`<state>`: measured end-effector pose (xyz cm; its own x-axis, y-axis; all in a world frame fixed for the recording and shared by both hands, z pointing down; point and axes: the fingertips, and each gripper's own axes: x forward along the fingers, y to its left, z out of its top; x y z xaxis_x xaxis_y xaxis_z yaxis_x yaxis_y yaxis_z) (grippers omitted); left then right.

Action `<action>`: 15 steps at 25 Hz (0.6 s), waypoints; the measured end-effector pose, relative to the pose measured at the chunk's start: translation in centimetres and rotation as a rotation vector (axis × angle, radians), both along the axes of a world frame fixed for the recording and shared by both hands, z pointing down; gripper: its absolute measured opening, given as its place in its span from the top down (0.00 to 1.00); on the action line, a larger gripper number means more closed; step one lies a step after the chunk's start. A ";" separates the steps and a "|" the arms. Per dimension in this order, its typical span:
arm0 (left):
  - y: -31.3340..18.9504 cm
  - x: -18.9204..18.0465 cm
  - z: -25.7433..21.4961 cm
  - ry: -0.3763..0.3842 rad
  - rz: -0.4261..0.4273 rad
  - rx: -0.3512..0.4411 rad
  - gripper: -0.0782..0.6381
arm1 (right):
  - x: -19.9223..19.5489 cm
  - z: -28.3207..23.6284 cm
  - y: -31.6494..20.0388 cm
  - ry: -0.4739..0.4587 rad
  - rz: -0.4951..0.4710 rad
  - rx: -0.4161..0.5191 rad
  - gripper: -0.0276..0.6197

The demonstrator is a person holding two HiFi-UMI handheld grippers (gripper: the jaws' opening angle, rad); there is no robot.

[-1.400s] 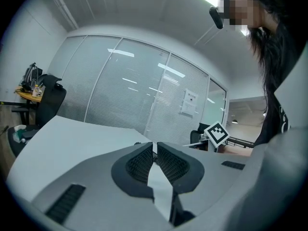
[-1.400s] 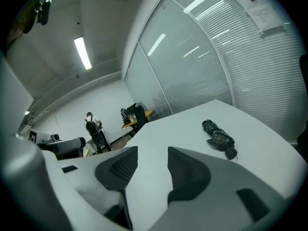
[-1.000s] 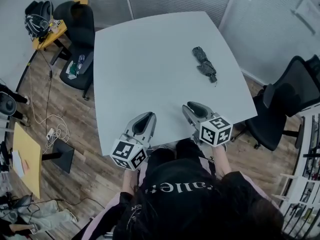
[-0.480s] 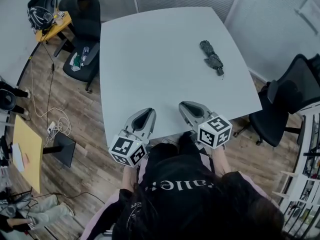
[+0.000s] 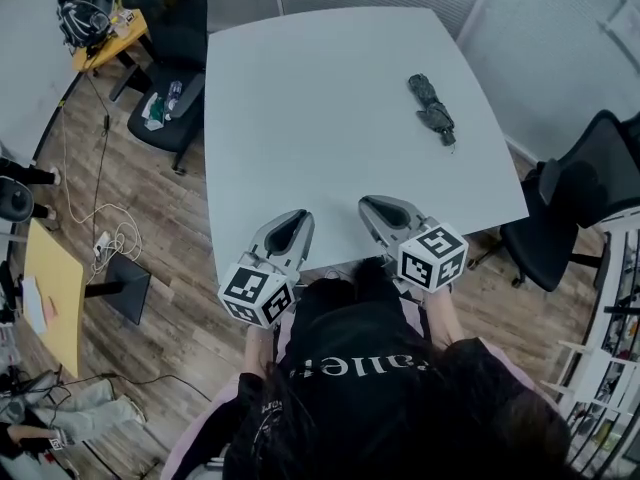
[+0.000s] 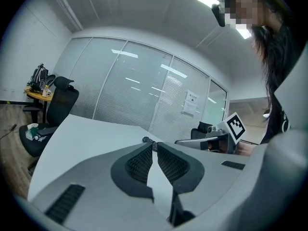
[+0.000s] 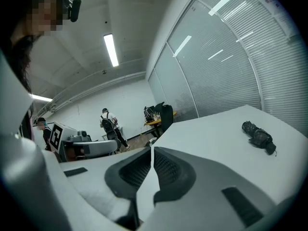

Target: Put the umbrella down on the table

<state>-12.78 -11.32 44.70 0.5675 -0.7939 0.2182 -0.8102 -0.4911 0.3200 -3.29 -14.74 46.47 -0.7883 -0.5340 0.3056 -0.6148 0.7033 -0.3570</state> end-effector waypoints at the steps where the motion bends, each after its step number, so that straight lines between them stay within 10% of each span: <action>1: 0.0 -0.1 0.0 0.002 0.000 0.002 0.84 | -0.1 0.0 -0.1 0.005 -0.002 0.001 0.91; 15: -1.0 -1.2 -0.2 0.010 -0.038 0.025 0.84 | -1.2 0.4 -1.2 0.046 -0.047 0.008 0.91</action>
